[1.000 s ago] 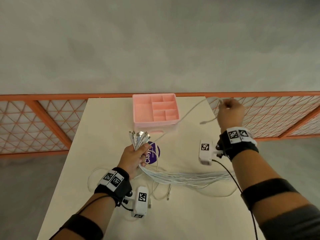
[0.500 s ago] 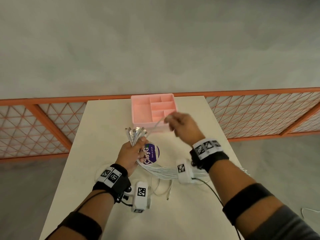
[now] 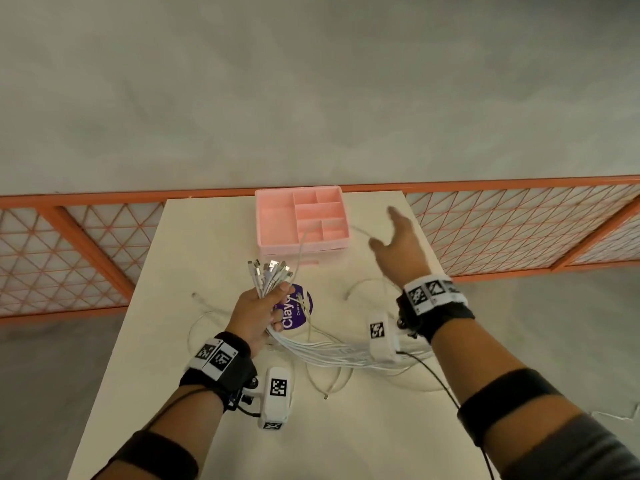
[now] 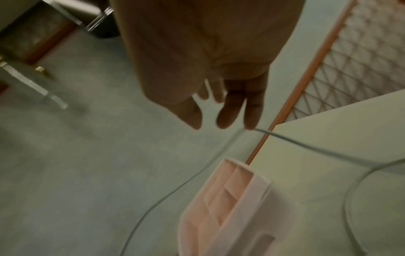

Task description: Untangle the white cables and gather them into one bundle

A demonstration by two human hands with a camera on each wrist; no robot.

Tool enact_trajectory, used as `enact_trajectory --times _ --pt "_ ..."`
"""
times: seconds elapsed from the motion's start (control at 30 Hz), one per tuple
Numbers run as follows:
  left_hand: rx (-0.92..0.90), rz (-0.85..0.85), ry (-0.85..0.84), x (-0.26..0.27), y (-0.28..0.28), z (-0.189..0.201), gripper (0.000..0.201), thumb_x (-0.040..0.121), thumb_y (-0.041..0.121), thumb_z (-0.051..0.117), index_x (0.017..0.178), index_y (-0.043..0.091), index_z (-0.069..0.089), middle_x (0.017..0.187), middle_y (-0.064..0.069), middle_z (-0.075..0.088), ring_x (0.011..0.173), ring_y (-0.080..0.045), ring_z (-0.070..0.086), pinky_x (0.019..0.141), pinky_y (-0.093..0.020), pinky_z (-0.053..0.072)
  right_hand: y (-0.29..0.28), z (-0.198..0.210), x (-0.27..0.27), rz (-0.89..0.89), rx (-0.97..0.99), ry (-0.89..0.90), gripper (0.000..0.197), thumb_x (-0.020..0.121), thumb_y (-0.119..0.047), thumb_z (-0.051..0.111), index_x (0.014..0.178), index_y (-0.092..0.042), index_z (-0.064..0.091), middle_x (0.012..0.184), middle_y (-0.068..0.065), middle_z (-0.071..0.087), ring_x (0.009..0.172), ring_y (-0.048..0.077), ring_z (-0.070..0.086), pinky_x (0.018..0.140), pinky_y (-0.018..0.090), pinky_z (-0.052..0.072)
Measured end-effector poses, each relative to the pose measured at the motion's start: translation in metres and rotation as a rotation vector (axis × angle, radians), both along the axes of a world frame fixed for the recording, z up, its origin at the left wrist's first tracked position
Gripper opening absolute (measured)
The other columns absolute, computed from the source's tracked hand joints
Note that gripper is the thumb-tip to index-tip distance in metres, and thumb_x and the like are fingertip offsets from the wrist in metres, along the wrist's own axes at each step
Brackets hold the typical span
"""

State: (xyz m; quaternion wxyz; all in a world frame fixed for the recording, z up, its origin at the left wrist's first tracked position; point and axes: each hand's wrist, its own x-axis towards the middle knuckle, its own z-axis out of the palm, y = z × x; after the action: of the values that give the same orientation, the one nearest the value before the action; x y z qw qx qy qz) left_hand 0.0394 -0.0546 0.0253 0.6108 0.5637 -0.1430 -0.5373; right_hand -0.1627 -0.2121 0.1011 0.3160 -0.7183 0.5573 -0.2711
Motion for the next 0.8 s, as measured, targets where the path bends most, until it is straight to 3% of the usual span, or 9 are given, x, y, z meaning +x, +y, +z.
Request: enact_trajectory --times 0.1,0.17,0.27,0.33,0.4,0.5,0.6,0.7,0.8 --pt "-0.032 -0.059 -0.055 -0.007 -0.008 0.011 0.017 0.094 0.020 0.067 0.094 0.003 0.072 0.070 0.001 0.060 0.046 -0.010 0.032 0.042 -0.024 0.031 0.037 -0.004 0.029 0.415 -0.128 0.053 0.058 0.093 -0.023 0.063 0.147 -0.021 0.040 0.151 -0.003 0.040 0.111 0.012 0.052 0.110 0.032 0.038" --pt "-0.051 -0.087 -0.080 -0.008 -0.011 0.015 0.018 0.095 0.019 0.065 0.098 0.002 0.070 0.070 -0.001 0.055 0.047 -0.011 0.031 0.043 -0.024 0.030 0.052 -0.009 0.047 0.602 -0.141 0.142 0.054 0.094 -0.031 0.063 0.144 -0.019 0.046 0.139 0.000 0.050 0.112 0.010 0.052 0.104 0.028 0.041" --pt "-0.040 -0.075 -0.085 -0.004 -0.009 0.013 0.020 0.096 0.020 0.065 0.099 0.001 0.071 0.069 -0.001 0.051 0.046 -0.010 0.032 0.042 -0.023 0.031 0.052 -0.007 0.058 0.555 -0.108 0.198 0.032 0.094 -0.031 0.063 0.122 -0.016 0.065 0.106 0.001 0.068 0.090 0.011 0.059 0.087 0.031 0.049" --pt "-0.036 -0.052 -0.049 0.001 -0.002 0.009 0.023 0.094 0.021 0.066 0.099 0.000 0.072 0.069 0.001 0.053 0.046 -0.009 0.032 0.042 -0.023 0.032 0.042 0.001 0.056 0.511 -0.113 0.157 0.016 0.093 -0.025 0.064 0.101 -0.013 0.073 0.091 -0.002 0.069 0.079 0.012 0.059 0.078 0.029 0.049" --pt "-0.020 -0.013 0.009 0.005 0.005 0.004 0.023 0.094 0.021 0.066 0.101 0.000 0.072 0.070 0.001 0.056 0.046 -0.009 0.031 0.042 -0.023 0.033 0.026 0.011 0.047 0.388 -0.139 0.043 0.010 0.092 -0.019 0.065 0.091 -0.012 0.073 0.085 -0.003 0.067 0.075 0.012 0.059 0.072 0.024 0.046" --pt "0.006 0.014 0.046 0.009 0.009 -0.001 0.024 0.092 0.021 0.068 0.105 0.000 0.071 0.072 0.000 0.056 0.045 -0.009 0.031 0.042 -0.023 0.033 0.000 0.021 0.027 0.135 -0.224 -0.089 0.008 0.093 -0.018 0.063 0.087 -0.014 0.068 0.086 0.000 0.068 0.075 0.015 0.059 0.068 0.026 0.044" --pt "0.014 -0.021 0.009 0.006 0.005 0.001 0.024 0.091 0.022 0.070 0.103 0.001 0.073 0.073 -0.001 0.056 0.045 -0.009 0.031 0.043 -0.024 0.034 -0.018 0.018 0.010 0.018 -0.209 -0.027 0.010 0.094 -0.017 0.060 0.091 -0.013 0.068 0.089 0.000 0.069 0.084 0.018 0.063 0.071 0.028 0.046" --pt "-0.008 -0.044 -0.017 -0.001 -0.001 0.007 0.024 0.091 0.021 0.070 0.102 0.000 0.073 0.073 -0.001 0.057 0.045 -0.009 0.032 0.043 -0.024 0.031 -0.016 0.008 0.000 0.010 -0.140 0.192 0.021 0.094 -0.010 0.055 0.107 -0.016 0.070 0.110 0.002 0.070 0.102 0.022 0.065 0.087 0.032 0.051" --pt "-0.021 -0.062 -0.026 -0.006 -0.006 0.010 0.025 0.091 0.020 0.069 0.103 -0.002 0.072 0.071 -0.001 0.057 0.046 -0.009 0.032 0.042 -0.023 0.029 0.006 -0.002 0.006 0.222 -0.132 0.251 0.034 0.094 -0.013 0.056 0.127 -0.021 0.063 0.133 -0.004 0.061 0.117 0.017 0.060 0.101 0.030 0.046"
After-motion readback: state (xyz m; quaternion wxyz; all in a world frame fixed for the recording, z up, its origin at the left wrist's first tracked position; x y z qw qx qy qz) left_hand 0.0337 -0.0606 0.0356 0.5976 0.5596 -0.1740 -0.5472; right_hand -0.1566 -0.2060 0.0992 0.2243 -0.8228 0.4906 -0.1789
